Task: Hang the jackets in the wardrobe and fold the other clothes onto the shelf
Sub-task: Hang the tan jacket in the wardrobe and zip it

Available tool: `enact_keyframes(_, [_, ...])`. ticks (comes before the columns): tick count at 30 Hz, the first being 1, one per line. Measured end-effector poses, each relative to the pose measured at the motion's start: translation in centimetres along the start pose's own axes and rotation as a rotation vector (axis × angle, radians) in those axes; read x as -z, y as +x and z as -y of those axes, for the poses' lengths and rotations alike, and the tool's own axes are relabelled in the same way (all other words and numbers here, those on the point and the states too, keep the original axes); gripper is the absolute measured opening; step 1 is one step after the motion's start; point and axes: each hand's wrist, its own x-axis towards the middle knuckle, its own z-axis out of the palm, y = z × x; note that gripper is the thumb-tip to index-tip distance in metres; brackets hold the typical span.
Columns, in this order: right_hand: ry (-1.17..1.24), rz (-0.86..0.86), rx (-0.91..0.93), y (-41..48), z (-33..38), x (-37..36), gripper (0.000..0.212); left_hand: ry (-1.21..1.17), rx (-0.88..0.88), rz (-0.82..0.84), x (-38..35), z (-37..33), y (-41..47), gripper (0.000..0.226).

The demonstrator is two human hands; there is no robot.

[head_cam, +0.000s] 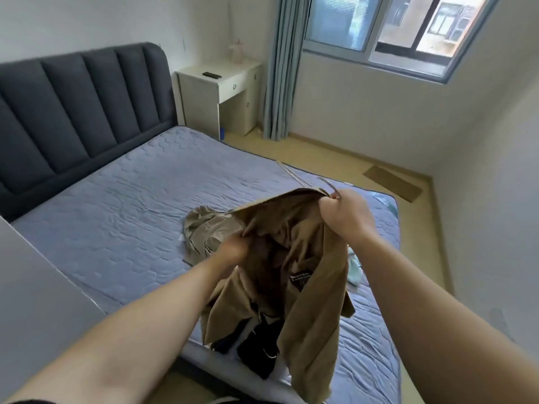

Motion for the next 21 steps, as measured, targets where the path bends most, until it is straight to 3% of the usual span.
enact_keyframes(2, [-0.197, -0.022, -0.039, 0.0, -2.4, 0.2, 0.019, 0.029, -0.037, 0.012, 0.8, -1.8, 0.5, 0.025])
enact_keyframes(5, [-0.185, 0.052, -0.116, -0.2, -3.4, -0.1, 0.025, 0.11, -0.141, 0.102, 0.7, -5.2, 1.0, 0.031])
enact_keyframes(9, [0.376, 0.209, -0.175, -1.0, -3.1, -1.1, 0.012, 0.202, -0.295, 0.378, 0.3, -9.6, 0.2, 0.025])
enact_keyframes(15, [1.016, 0.469, -0.178, -1.9, -3.4, -2.7, 0.043, -0.014, -0.366, 0.646, 1.6, -13.3, -0.3, 0.021])
enact_keyframes(19, [1.093, 0.739, -0.081, -2.4, -2.8, -3.5, 0.071, -0.093, -0.346, 0.648, 2.5, -14.4, 0.2, 0.022])
enact_keyframes(21, [0.997, 0.757, -0.071, -2.5, -2.0, -4.3, 0.071, -0.147, -0.303, 0.658, 2.6, -14.3, 0.5, 0.033])
